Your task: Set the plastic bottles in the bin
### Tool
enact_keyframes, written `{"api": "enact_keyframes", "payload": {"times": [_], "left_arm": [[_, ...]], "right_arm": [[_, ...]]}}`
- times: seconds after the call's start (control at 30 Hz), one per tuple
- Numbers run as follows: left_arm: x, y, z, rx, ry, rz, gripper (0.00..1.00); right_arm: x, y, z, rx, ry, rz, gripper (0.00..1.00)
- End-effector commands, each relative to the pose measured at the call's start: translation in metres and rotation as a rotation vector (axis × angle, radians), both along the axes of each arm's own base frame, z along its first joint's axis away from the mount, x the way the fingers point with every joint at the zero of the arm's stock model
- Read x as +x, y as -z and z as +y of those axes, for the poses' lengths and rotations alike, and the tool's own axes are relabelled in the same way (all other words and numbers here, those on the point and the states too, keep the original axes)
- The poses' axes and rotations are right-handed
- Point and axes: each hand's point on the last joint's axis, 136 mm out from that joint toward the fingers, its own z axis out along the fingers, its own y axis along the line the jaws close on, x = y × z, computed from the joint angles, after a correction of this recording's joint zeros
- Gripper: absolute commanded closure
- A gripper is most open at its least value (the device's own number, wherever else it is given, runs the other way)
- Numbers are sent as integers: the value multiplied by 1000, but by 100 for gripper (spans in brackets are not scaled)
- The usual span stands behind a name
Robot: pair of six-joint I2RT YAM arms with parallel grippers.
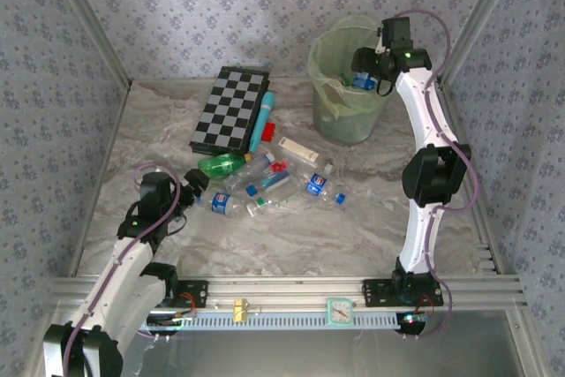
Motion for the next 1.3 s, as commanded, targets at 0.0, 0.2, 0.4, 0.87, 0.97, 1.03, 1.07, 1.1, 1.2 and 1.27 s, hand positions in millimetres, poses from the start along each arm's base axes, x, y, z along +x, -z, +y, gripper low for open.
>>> {"api": "enact_keyframes", "payload": {"times": [0.0,0.2,0.4,0.87,0.97,1.03,1.07,1.1,1.2,1.27], "left_arm": [[-1,-5,-1,-13,2,0,0],[1,-11,-1,-19,0,-11,0],[4,-14,-5,-41,8,-20,0],[18,-39,-30,-14,179,-88,0],[23,-42,-41,8,226,-95,0],[26,-42,-50,31,270,-90,0],[26,-42,-55,42,291,-87,0],[26,-41,-60,57,313,-79,0],[26,-37,-72,94,367,-59,0],[26,-34,-78,111,391,-43,0]], "right_arm": [[-5,-19,-5,3,14,-15,17],[-22,-74,-10,-28,29,-131,9],[-57,-117,1,-55,-4,-248,6],[-174,-82,94,-94,-323,-285,0],[-199,-49,115,-82,-399,-235,0],[-215,-23,125,-78,-430,-178,0],[-221,-11,128,-78,-440,-150,0],[-229,3,131,-81,-451,-121,0],[-254,47,141,-95,-528,-36,0],[-268,70,142,-120,-576,26,0]]}}
